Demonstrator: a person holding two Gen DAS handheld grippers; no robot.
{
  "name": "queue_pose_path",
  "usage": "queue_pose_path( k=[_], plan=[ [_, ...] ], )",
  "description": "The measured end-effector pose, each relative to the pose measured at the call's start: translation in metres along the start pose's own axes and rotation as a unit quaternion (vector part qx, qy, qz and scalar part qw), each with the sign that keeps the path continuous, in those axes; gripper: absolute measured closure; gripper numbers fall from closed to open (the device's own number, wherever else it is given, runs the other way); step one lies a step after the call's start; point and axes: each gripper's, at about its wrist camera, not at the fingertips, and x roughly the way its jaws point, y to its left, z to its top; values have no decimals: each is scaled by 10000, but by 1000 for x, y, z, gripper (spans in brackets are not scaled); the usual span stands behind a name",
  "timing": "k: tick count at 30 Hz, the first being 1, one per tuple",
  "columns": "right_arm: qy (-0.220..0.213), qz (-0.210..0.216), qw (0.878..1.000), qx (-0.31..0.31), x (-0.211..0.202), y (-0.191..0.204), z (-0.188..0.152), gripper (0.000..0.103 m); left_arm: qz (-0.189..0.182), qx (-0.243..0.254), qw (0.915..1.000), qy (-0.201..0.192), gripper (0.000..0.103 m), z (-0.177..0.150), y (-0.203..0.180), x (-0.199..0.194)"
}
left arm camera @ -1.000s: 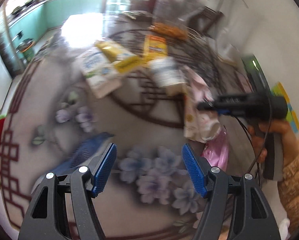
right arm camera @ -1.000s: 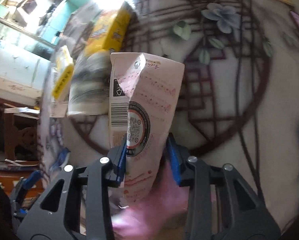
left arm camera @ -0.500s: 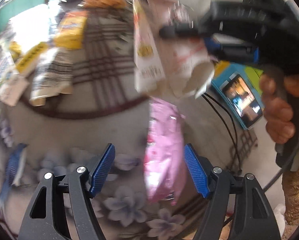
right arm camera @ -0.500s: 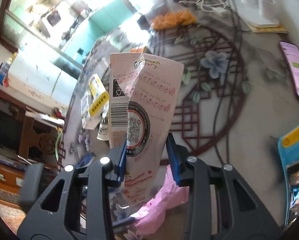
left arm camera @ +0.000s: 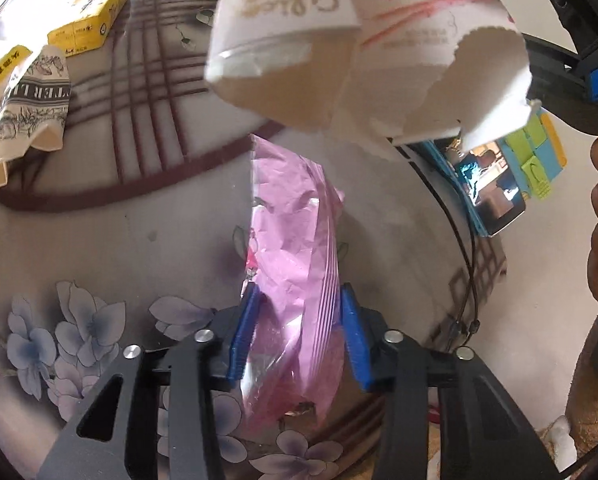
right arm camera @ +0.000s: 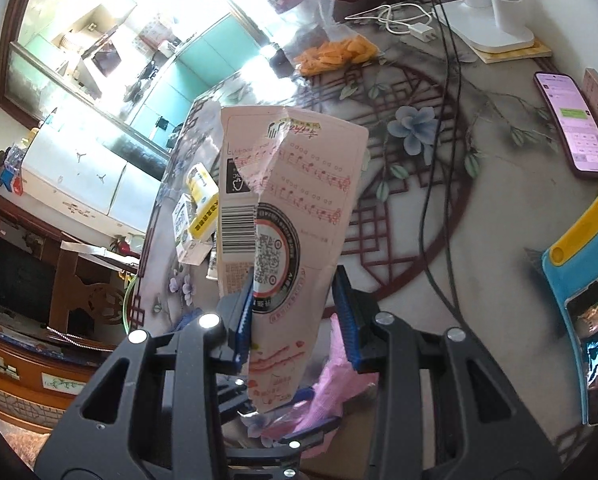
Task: Collect trash
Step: 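Carry the paper bag and pink plastic bag over the red bucket with both grippers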
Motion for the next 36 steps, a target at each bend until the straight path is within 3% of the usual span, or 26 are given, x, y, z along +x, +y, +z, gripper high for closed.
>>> queue_pose_path(
  k=[5, 13, 20, 30, 36],
  plan=[
    [-4, 76, 9998, -156, 2, 15, 3, 67, 227, 45, 9989, -403, 90, -4, 2, -21],
    [-19, 227, 9986, -482, 9, 44, 6, 67, 862, -420, 9889, -1132, 90, -16, 36, -72],
    [73, 299, 9964, -793, 24, 73, 6, 67, 1446, -1043, 9694, -1689, 90, -35, 71, -116],
    [180, 355, 9916, -1234, 41, 115, -2, 67, 2074, -1489, 9389, -2310, 90, -60, 97, -166],
    [228, 382, 9889, -1415, 50, 136, -7, 67, 2120, -1672, 9326, -2396, 90, -73, 112, -179]
  ],
)
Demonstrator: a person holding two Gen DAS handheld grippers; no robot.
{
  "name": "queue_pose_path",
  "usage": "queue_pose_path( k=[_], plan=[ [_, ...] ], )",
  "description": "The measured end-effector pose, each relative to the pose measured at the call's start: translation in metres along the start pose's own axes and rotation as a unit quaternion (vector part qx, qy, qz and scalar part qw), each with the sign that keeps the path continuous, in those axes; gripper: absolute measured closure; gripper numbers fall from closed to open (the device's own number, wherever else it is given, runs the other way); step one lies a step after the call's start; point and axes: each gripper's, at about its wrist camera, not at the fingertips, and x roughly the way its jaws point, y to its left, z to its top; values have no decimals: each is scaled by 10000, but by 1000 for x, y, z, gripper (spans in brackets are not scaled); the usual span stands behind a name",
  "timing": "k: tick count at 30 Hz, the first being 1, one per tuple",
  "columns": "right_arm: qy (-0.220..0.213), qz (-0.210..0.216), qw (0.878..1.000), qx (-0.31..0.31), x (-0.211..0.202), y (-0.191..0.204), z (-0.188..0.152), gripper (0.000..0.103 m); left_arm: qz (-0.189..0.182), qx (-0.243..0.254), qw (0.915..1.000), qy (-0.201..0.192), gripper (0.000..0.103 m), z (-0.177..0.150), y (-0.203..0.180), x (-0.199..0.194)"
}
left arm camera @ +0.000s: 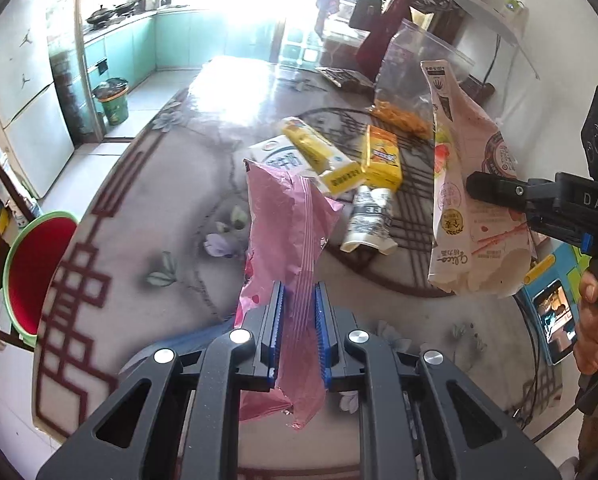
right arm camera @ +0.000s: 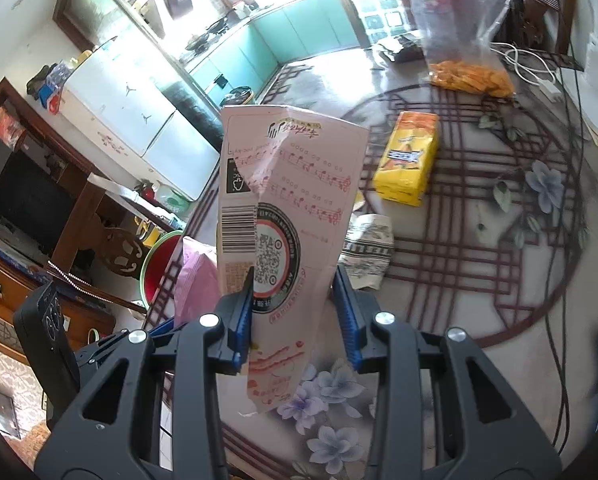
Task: Collect trash
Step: 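Carry the paper bag and pink plastic bag over the red bucket with both grippers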
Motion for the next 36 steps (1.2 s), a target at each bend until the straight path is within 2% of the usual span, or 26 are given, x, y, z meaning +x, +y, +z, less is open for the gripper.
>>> queue_pose_path(
  k=[10, 26, 36],
  plan=[
    [41, -86, 9997, -206, 22, 40, 3, 67, 100, -203, 9995, -218, 90, 5, 45, -17],
    [34, -344, 9989, -315, 70, 130, 5, 67, 146, -351, 9988, -321, 90, 26, 157, -34],
    [-7, -493, 9963, -705, 95, 193, 6, 67, 268, -577, 9971, -428, 90, 37, 220, -41]
  ],
)
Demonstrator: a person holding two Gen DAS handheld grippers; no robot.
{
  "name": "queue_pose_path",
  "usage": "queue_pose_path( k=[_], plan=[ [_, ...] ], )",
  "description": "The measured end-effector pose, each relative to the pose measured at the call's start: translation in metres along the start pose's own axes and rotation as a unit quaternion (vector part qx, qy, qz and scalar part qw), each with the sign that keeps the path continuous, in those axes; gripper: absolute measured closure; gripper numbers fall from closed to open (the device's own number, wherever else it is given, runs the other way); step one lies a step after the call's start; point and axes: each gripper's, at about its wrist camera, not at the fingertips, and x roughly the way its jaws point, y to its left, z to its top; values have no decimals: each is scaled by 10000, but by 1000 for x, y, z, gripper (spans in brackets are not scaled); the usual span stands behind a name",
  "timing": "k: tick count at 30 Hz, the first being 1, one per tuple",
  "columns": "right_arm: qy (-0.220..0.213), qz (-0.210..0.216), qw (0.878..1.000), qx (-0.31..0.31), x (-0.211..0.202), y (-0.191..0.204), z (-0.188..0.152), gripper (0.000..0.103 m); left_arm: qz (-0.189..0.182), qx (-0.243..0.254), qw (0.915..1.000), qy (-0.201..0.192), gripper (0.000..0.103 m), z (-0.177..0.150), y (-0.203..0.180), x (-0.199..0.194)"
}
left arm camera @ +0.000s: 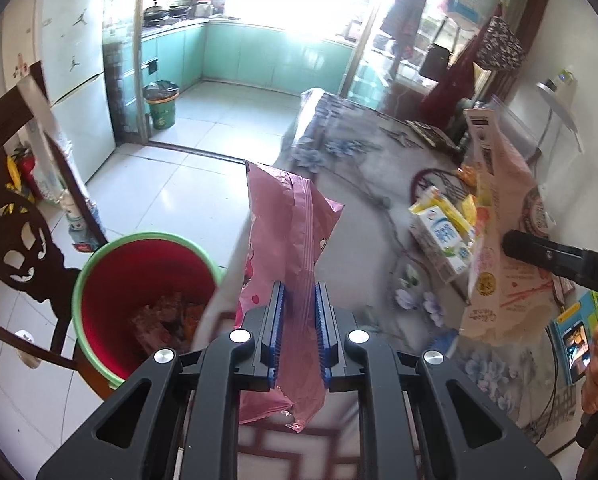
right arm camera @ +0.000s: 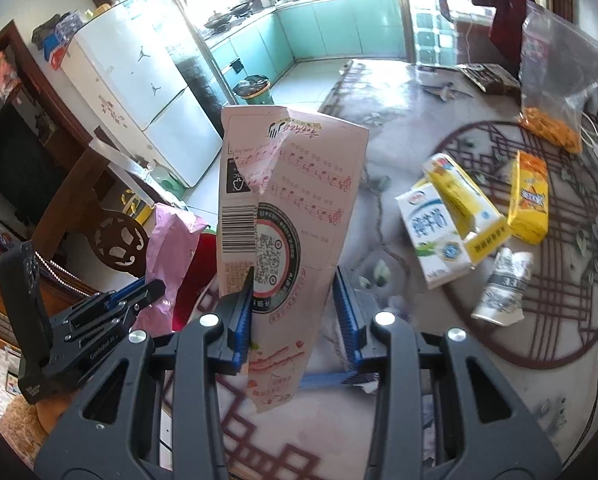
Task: Collect trash
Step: 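Carry the paper bag and pink plastic bag over the red bucket with both grippers, then open both grippers to drop the two bags into the red bucket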
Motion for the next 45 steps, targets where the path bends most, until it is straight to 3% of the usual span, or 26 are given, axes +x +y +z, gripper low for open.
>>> queue_pose_path(
  k=[22, 34, 45],
  plan=[
    [131, 72, 9986, -510, 31, 73, 12, 67, 378, -612, 9974, 38, 90, 1, 81, 1],
    [382, 264, 9960, -767, 67, 105, 19, 67, 663, -924, 9930, 329, 90, 0, 122, 26],
    [805, 632, 9904, -929, 115, 134, 24, 67, 975, -1371, 9834, 680, 90, 2, 165, 54]
  ],
)
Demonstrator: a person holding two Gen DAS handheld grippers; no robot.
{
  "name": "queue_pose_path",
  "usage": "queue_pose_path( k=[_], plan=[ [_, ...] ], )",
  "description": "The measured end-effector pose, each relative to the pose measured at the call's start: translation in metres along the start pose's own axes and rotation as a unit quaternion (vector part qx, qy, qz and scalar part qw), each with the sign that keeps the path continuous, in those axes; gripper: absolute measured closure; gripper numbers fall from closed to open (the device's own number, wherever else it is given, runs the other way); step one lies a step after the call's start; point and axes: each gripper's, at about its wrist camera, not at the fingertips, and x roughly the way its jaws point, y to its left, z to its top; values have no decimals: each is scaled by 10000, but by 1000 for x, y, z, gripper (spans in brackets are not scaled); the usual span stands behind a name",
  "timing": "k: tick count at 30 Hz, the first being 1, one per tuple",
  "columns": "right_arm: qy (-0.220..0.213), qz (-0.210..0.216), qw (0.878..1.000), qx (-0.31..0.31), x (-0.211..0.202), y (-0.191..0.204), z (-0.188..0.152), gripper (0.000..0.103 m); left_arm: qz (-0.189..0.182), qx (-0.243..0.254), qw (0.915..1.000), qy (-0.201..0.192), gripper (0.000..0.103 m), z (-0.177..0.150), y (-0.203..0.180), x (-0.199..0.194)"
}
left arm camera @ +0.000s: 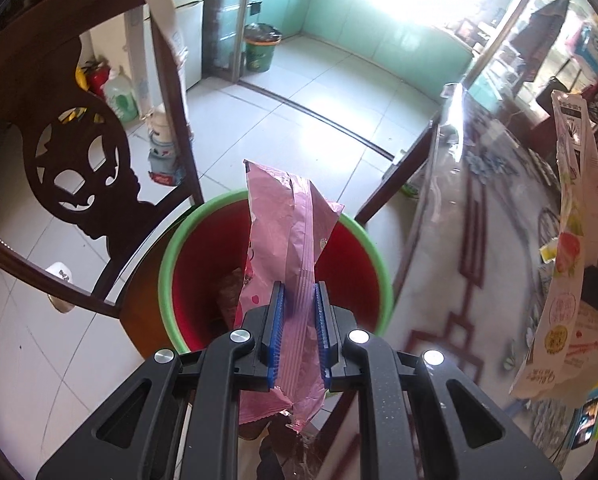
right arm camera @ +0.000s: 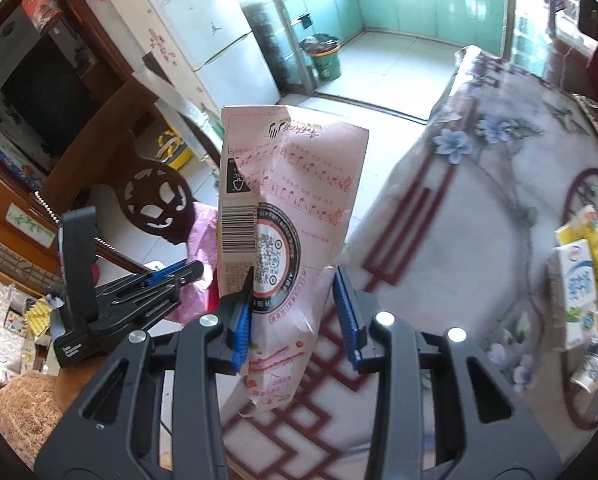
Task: Collect trash
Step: 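Open both grippers to drop the two bags into the red bucket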
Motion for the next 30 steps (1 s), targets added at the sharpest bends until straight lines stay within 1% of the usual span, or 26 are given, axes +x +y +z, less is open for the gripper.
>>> queue_pose_path(
  k=[8, 15, 18, 20, 21, 23, 28, 30],
  plan=[
    [334, 201, 9990, -202, 31, 16, 10, 67, 126, -216, 9995, 203, 90, 6, 17, 17],
    [606, 407, 9970, -253, 53, 24, 12, 67, 206, -399, 9985, 324, 90, 7, 30, 27],
    [666, 577, 9957, -289, 58, 26, 14, 64, 246, -468, 9979, 364, 89, 8, 35, 29],
    [656, 609, 9957, -254, 59, 27, 14, 39, 302, -549, 9973, 384, 84, 8, 38, 31],
    [604, 590, 9962, -229, 58, 27, 15, 38, 331, -602, 9969, 381, 70, 9, 40, 31],
    [584, 591, 9963, -239, 56, 26, 15, 38, 366, -706, 9965, 245, 55, 9, 42, 26],
    [512, 503, 9973, -149, 48, 17, 14, 38, 341, -669, 9970, 161, 54, 11, 36, 20],
    [475, 461, 9977, -122, 43, 14, 13, 38, 308, -630, 9975, 130, 49, 10, 32, 18]
  ],
)
